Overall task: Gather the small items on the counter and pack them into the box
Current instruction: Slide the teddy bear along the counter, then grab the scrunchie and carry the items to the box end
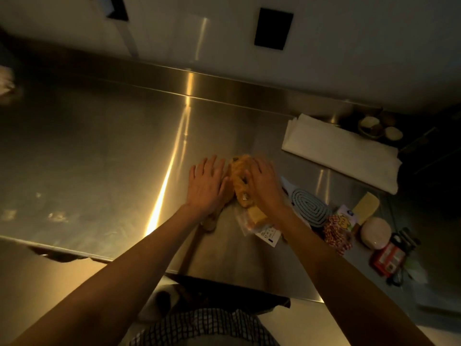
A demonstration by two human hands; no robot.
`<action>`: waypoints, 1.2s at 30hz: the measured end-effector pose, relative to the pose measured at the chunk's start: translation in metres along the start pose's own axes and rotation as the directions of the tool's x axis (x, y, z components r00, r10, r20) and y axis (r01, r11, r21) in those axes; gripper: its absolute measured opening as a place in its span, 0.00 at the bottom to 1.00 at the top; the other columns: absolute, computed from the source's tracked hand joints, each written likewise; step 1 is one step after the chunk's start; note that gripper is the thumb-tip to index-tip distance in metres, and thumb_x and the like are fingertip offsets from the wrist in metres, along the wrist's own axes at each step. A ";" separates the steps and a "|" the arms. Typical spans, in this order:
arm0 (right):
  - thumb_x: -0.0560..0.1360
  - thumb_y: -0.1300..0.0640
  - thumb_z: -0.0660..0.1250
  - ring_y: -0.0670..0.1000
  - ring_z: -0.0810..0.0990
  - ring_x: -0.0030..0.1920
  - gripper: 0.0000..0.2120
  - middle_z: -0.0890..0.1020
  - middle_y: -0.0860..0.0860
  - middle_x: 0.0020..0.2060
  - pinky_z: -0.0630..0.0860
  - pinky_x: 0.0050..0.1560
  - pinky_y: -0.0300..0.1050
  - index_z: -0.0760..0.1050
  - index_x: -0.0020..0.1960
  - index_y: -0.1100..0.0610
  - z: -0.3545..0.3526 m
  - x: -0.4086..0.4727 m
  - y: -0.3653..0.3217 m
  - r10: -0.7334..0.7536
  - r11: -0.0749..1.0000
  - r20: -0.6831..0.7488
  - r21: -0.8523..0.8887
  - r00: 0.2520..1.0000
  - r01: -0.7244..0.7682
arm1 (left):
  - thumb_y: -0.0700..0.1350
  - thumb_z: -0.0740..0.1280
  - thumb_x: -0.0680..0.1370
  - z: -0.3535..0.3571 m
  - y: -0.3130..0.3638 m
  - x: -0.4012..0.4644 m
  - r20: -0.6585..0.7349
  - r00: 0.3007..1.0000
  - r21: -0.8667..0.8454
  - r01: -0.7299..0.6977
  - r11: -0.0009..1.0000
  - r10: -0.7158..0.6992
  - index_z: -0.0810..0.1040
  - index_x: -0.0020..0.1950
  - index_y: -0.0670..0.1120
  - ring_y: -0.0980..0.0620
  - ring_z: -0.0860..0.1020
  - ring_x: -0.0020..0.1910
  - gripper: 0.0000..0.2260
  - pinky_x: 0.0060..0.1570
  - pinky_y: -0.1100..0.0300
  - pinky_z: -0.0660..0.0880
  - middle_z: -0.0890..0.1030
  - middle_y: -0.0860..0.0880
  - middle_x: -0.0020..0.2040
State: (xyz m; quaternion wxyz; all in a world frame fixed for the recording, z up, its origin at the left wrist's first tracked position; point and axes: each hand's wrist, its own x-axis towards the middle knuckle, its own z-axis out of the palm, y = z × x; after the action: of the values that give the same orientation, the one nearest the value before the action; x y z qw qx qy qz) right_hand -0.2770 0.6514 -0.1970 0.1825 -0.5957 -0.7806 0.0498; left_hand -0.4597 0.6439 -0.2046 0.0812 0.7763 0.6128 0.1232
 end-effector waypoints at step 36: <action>0.80 0.55 0.58 0.57 0.66 0.70 0.19 0.72 0.59 0.66 0.57 0.72 0.53 0.69 0.69 0.61 0.190 0.355 -0.468 -0.444 0.887 0.080 0.181 0.893 0.425 | 0.50 0.61 0.79 -0.200 -0.539 -0.013 -0.381 0.784 0.088 0.559 0.824 -0.491 0.75 0.64 0.40 0.38 0.70 0.66 0.19 0.65 0.41 0.63 0.74 0.39 0.64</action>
State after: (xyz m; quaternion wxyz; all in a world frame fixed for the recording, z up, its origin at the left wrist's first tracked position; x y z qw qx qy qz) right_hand -0.8489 0.8805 -0.1553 0.1888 -0.3853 -0.8971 0.1052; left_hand -1.0231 0.7532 -0.1640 -0.0722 0.5444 0.8188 0.1671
